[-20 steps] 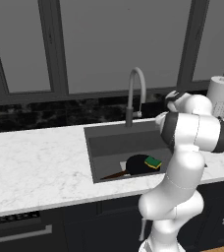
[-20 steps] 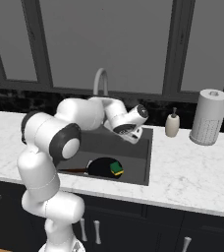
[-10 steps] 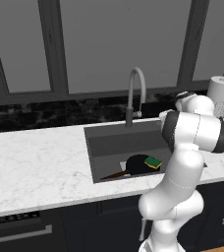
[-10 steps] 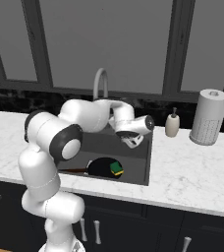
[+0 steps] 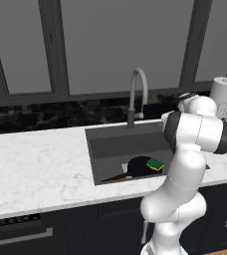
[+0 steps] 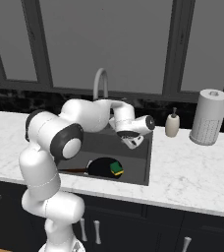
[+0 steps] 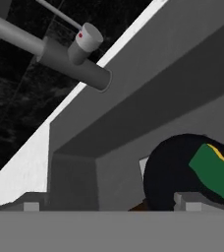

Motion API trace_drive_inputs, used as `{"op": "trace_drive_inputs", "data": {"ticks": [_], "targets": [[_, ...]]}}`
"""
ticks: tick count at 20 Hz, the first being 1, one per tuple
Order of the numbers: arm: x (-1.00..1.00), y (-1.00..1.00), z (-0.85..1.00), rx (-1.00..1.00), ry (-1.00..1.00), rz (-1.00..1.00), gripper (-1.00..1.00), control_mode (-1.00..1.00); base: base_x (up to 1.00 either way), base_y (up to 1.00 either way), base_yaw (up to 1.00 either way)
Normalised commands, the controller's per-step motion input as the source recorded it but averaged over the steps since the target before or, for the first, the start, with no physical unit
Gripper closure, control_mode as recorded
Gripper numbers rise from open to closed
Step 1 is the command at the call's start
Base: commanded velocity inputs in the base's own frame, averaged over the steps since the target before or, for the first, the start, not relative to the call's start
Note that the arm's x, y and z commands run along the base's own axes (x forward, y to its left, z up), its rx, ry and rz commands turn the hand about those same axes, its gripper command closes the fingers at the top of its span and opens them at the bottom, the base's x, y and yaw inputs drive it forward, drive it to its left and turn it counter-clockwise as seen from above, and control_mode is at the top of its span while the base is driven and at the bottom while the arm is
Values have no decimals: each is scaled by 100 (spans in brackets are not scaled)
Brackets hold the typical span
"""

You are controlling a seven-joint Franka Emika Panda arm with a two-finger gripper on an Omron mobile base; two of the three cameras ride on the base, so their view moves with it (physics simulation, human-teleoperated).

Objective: Pick the pan and sponge and place them into the sink. Then turn on the water.

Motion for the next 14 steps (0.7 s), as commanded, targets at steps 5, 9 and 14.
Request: {"op": "trace_drive_inputs", "data": {"ticks": [5, 9, 14], "targets": [[2, 0, 0, 1, -1, 0, -100, -100, 0, 0, 0], [12, 2, 0, 9, -14, 0, -100, -100, 0, 0, 0], [21, 4, 0, 6, -18, 0, -100, -100, 0, 0, 0]]}}
